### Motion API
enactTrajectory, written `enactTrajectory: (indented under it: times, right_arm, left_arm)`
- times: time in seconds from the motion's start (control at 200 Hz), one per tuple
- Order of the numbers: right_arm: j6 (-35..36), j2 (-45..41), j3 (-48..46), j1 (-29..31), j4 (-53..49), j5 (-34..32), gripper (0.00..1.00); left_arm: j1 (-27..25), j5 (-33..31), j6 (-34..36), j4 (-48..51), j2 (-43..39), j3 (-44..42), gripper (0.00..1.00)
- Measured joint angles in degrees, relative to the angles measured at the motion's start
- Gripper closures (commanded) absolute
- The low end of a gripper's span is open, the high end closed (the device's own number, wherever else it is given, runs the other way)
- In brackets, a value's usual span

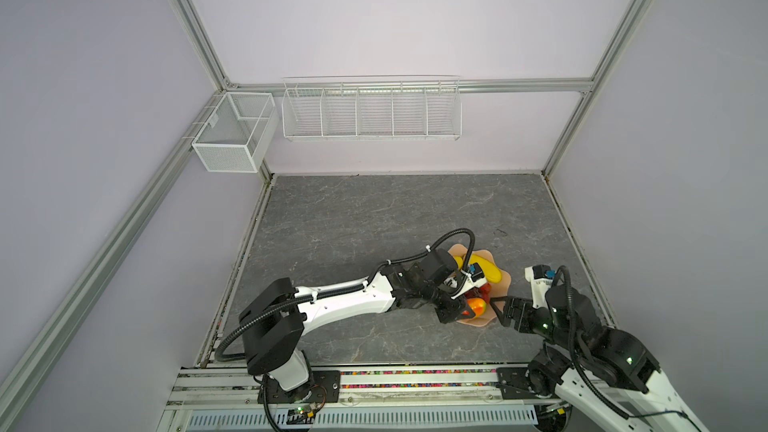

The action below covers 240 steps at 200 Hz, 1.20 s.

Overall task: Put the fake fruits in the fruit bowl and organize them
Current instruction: 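Carry the mango to the bowl and release it with the left gripper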

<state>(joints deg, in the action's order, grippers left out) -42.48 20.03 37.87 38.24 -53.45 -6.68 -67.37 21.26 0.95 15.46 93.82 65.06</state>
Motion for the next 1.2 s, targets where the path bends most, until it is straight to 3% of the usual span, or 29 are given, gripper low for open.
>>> enactTrajectory:
  times: [0.41, 0.835, 1.2]
  right_arm:
    - [0.02, 0.00, 0.00, 0.00, -0.35, -0.15, 0.11]
    - [0.04, -0.11, 0.00, 0.00, -0.52, -1.03, 0.12]
    - [0.72, 3.80, 0.20, 0.00, 1.29, -0.98, 0.11]
  left_arm:
    - [-2.25, -6.03, 4.44, 3.43, 6.82, 5.16, 0.61]
    - [-2.45, -10.71, 6.99, 4.96, 7.72, 5.70, 0.32]
    - [-1.95, -13.20, 7.28, 3.26, -3.72, 2.67, 0.22]
